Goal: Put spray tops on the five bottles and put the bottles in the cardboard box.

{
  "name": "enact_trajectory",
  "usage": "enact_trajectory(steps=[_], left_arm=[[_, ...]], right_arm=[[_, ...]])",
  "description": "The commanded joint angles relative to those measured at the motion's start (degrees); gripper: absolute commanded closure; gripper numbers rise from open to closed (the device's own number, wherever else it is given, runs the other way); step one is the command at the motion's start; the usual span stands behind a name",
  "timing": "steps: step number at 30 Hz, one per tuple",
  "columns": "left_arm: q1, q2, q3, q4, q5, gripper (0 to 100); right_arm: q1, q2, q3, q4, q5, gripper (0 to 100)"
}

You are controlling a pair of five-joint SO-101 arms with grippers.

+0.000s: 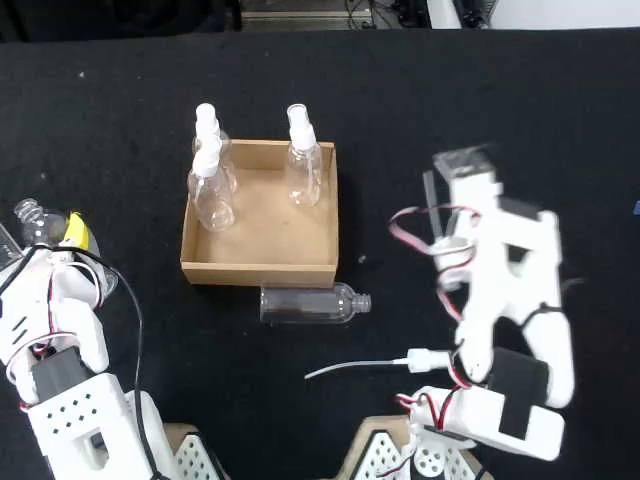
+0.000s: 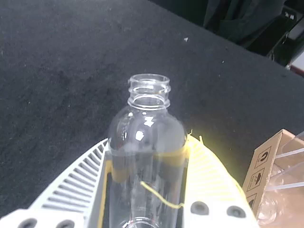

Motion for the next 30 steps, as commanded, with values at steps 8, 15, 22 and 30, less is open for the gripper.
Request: enact_trajectory(steps=[8,15,22,30], left_arm=[[0.84,-1.32,-0.84,0.0,0.53,97],[0.84,-1.32,-0.84,0.0,0.53,97],[0.84,-1.32,-0.84,0.0,0.53,97],[0.84,-1.32,-0.84,0.26,0.53,97]], right_arm=[[11.6,4.44,-12.44,6.59,-32.09,97.8],[10.81,5.67,-12.88,7.21,-29.89,73.6],[11.34,-0.66,-18.24,16.97,11.87,70.1],[15.65,2.51,-14.46,17.32,69.27,69.8]])
